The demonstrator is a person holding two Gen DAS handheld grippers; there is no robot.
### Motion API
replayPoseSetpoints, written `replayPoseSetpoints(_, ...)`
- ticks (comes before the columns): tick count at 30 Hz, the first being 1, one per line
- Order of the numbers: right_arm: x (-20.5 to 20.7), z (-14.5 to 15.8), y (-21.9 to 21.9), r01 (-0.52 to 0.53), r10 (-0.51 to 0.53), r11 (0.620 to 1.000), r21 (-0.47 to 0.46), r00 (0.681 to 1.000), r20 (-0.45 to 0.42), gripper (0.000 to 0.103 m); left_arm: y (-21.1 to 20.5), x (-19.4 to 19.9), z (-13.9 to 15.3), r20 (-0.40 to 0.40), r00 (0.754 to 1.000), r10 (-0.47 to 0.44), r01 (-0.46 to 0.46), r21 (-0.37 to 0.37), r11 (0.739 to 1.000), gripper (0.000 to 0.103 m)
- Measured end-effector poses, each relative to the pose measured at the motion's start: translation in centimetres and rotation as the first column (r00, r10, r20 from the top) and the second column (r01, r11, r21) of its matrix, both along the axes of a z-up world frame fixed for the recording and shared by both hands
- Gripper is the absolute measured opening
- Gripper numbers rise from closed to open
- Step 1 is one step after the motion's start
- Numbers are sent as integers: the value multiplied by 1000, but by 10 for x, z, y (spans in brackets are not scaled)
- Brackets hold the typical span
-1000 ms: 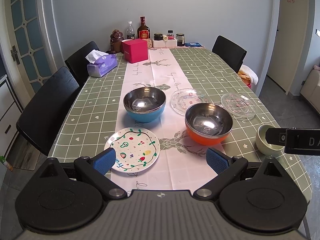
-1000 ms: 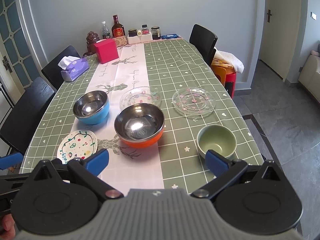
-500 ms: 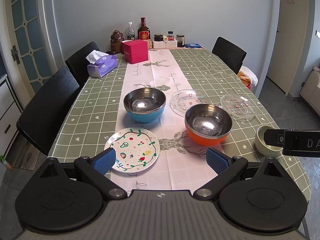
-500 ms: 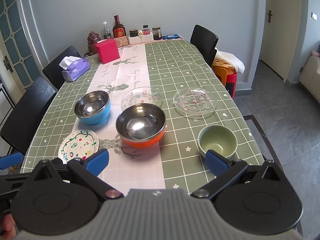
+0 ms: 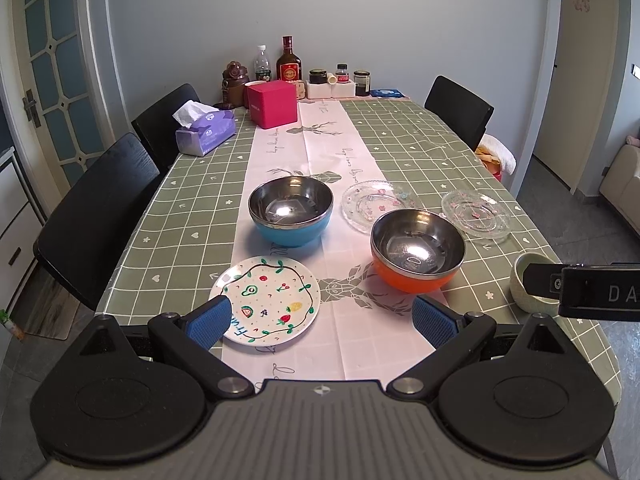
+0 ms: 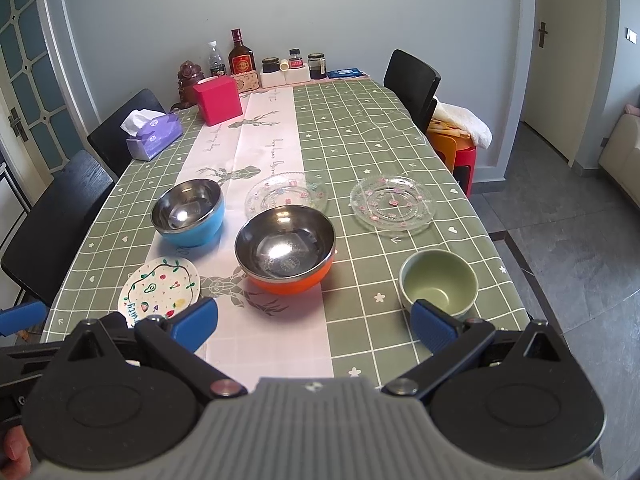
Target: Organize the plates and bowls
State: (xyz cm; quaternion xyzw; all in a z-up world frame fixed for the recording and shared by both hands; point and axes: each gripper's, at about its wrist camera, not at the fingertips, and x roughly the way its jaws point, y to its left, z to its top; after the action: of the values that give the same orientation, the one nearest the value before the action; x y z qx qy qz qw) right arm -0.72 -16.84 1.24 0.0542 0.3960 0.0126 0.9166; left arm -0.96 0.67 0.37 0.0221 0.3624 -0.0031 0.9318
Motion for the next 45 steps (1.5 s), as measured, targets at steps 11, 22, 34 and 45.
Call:
replayPoseSetpoints(11,-1,1,2,-11,11,1000,2,1000,0,101,0,-1,4,4,1000,0,0,-2,1000,103)
replayPoseSetpoints(22,0,1,4,-18,18,1000,4,1000,-3,100,1,-2,6,9,1000,4,-4,-11,1000,103)
replayPoseSetpoints(34,6,-7,3,-30,30,1000,6,1000,-2,100,2,1,4,83,996,-15,15,-6,1000,103)
replayPoseSetpoints(45,29,-28,-6,-61,57,998,25,992,112,100,15,29,-18,82,995,-58,70,-161,984,103)
